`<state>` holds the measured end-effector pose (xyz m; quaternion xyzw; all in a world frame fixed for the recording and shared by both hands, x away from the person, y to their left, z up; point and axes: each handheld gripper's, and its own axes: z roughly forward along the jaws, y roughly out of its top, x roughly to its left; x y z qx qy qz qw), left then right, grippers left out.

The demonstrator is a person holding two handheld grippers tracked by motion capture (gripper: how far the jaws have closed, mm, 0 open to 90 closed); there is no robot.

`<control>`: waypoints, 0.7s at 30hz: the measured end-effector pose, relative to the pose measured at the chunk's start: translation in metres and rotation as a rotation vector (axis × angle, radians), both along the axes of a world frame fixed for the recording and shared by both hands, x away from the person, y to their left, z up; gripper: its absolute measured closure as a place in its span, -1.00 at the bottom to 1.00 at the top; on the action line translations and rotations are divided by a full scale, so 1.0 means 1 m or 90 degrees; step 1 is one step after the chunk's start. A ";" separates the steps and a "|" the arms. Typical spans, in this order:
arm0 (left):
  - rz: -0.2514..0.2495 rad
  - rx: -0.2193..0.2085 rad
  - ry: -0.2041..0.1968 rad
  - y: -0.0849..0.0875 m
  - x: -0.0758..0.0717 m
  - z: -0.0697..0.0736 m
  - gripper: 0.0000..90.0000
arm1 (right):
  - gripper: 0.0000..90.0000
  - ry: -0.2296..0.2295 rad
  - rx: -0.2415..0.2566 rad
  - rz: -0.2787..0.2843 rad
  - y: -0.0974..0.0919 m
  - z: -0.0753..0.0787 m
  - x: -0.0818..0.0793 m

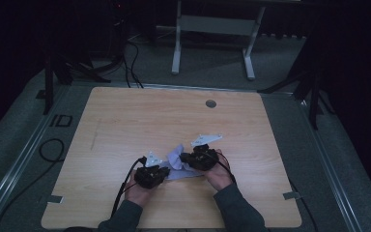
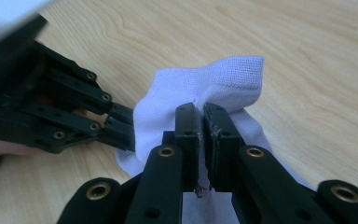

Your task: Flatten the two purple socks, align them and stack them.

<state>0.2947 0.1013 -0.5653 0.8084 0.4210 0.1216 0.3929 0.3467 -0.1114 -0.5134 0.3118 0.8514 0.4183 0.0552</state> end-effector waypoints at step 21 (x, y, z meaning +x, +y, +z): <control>-0.006 -0.170 0.030 0.016 0.000 0.023 0.36 | 0.87 0.012 0.012 -0.007 0.002 -0.009 -0.001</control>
